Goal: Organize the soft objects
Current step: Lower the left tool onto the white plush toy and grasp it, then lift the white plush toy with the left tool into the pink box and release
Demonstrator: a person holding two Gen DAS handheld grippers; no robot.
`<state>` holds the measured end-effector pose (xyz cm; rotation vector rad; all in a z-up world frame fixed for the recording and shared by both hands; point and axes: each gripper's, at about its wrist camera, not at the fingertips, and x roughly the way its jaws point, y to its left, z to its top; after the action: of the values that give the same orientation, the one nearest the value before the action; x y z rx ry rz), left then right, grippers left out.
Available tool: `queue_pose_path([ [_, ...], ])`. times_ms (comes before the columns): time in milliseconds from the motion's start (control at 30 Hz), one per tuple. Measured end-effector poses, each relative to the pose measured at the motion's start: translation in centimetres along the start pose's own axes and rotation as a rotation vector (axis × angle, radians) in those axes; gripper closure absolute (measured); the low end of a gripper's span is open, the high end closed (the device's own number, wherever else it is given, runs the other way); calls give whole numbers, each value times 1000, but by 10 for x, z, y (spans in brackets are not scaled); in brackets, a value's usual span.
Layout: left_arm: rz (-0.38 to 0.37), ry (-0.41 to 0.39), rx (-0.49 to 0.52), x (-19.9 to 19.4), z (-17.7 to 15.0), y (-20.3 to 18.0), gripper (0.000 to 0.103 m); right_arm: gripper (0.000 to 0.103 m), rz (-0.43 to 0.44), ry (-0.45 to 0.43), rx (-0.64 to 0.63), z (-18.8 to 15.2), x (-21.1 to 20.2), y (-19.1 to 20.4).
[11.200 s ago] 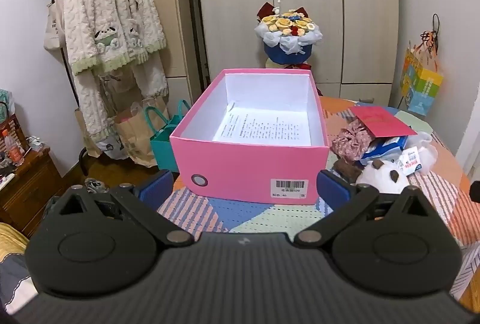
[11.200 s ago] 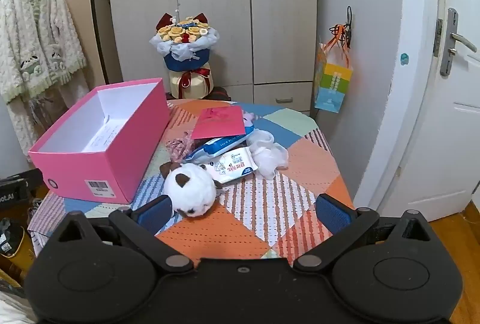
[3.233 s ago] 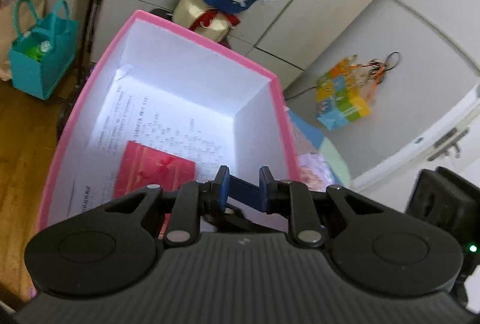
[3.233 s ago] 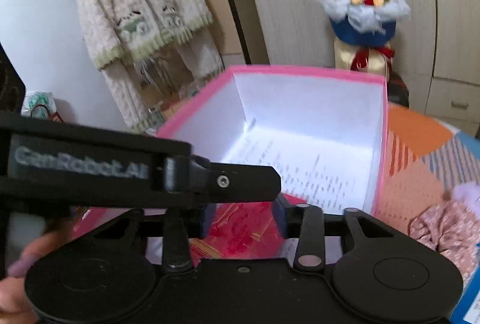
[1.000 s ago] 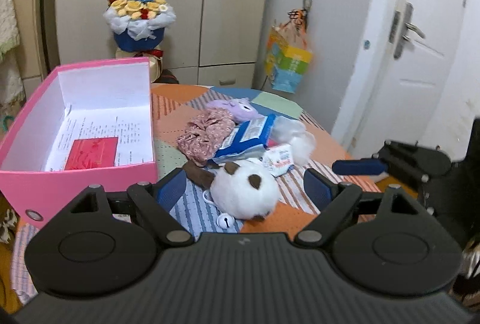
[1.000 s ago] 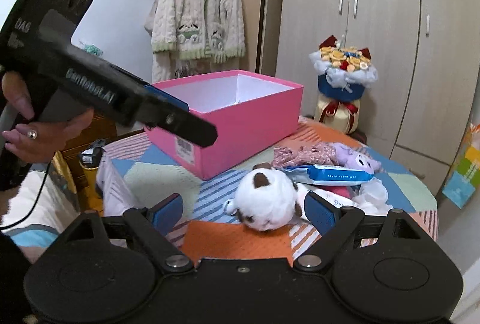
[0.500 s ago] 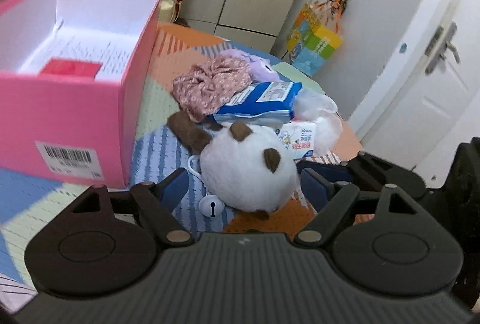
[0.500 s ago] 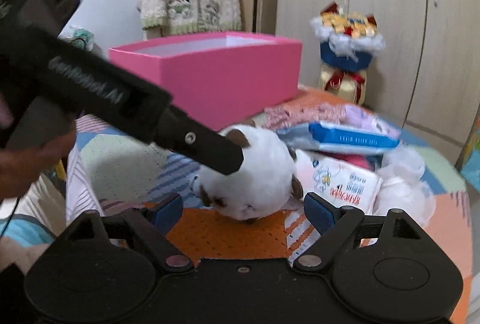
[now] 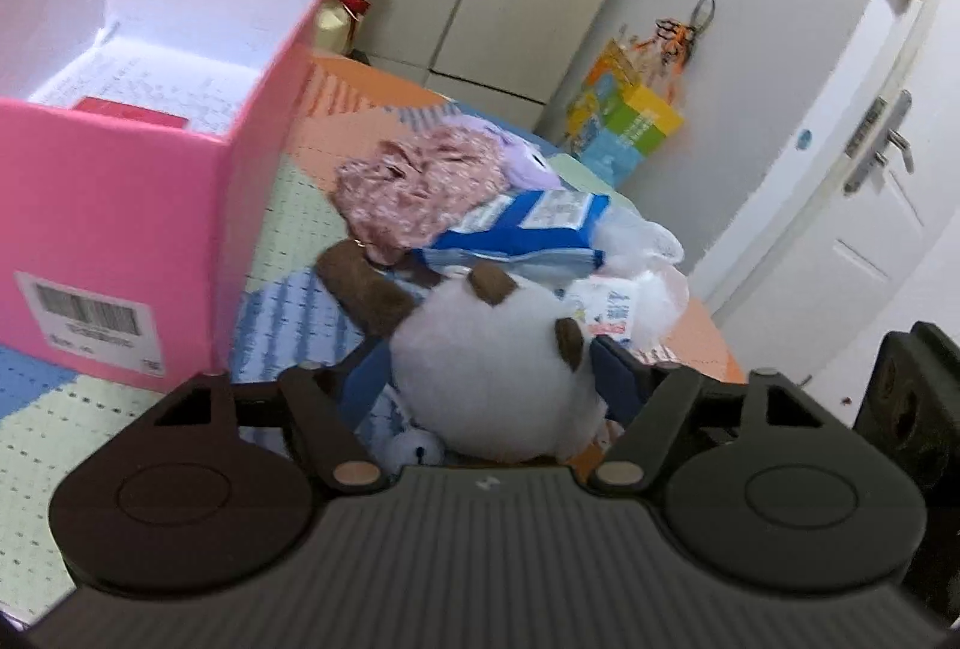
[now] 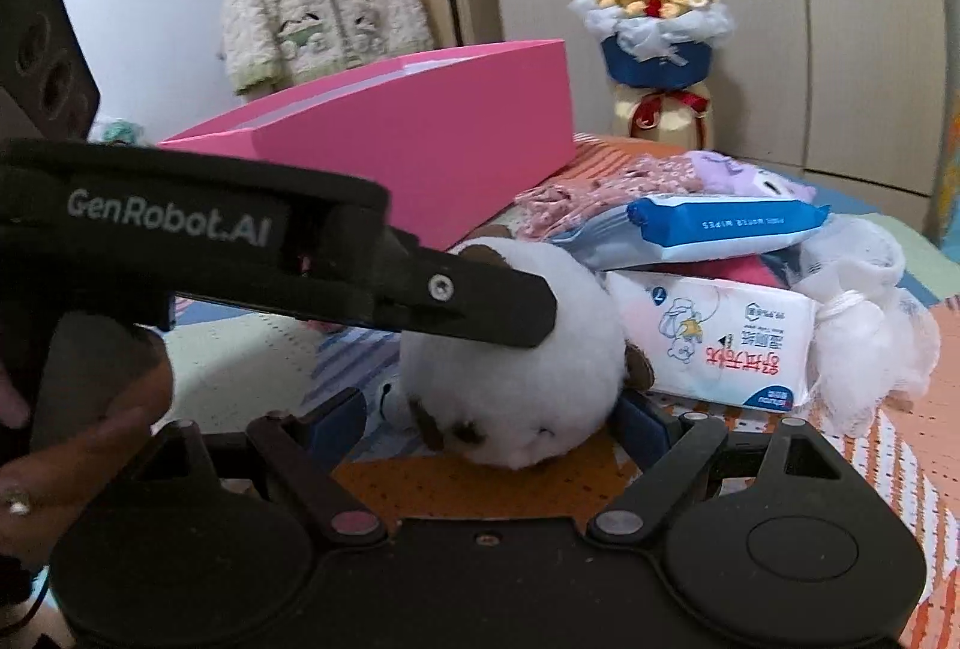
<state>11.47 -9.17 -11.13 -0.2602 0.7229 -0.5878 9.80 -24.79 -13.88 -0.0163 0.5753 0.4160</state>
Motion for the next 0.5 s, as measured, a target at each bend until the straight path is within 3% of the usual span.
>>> queue_pose_path([
  [167,-9,19,41,0,2,-3,43,28,-47,-33,33,-5,-3,4],
  [367,-6,63,58,-5,1,-8,44,41,-100,-42,33,-8,-11,12],
  [500,5,74,80,-10,-4,-13,44,41,-106,-30,28,-9,-16,18],
])
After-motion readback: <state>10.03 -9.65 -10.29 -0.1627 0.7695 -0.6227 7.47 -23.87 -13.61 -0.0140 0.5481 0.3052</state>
